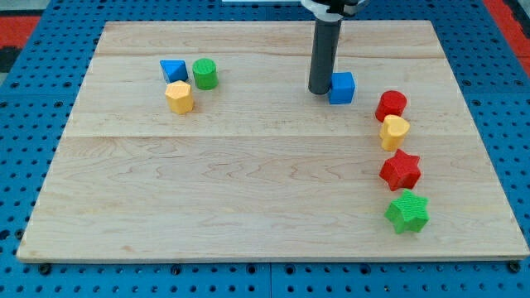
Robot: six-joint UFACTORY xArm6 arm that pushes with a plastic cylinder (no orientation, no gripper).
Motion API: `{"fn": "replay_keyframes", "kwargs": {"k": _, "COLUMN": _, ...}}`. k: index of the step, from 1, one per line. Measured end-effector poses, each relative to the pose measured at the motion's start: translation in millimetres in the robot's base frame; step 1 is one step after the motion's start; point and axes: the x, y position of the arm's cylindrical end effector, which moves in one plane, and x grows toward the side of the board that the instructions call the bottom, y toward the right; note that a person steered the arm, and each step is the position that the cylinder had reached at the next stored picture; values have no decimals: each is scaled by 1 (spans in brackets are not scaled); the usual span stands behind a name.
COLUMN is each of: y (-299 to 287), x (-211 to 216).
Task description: Push the blue cube towards the top of the red circle
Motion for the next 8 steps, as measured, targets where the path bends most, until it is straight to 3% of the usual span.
{"fn": "replay_keyframes", "kwargs": {"k": 3, "y": 46, "x": 1}}
{"fn": "replay_keyframes", "kwargs": {"k": 8, "y": 66, "x": -16}}
